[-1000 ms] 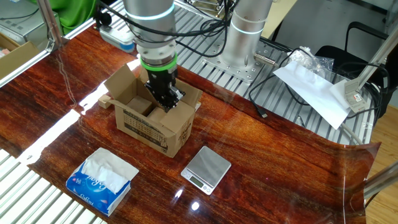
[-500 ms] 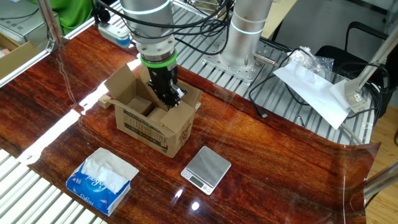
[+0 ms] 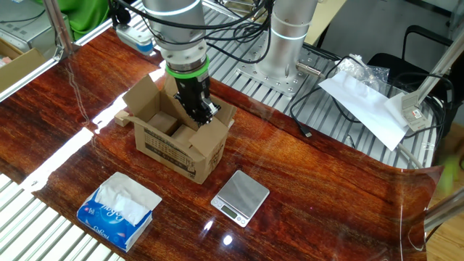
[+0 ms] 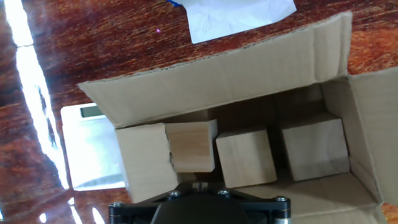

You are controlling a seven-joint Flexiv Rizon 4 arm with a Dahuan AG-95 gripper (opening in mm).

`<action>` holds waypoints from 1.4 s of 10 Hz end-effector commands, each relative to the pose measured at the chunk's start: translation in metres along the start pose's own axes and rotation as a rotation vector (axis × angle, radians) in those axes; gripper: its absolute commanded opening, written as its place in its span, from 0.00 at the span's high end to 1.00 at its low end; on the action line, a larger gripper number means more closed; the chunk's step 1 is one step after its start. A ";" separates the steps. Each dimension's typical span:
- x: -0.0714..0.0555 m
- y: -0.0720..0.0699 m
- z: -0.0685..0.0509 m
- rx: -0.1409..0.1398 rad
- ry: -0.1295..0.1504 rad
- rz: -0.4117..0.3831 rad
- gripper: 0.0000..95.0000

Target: Open a box

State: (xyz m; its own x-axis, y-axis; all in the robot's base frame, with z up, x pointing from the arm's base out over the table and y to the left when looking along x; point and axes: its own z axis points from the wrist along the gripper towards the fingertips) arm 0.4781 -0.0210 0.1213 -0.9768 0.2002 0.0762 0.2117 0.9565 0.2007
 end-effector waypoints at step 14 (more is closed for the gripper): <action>0.011 0.050 -0.041 0.061 0.046 0.092 1.00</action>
State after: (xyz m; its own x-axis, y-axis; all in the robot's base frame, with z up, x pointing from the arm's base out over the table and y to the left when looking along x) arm 0.4798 0.0226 0.1733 -0.9490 0.2830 0.1392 0.3008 0.9448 0.1300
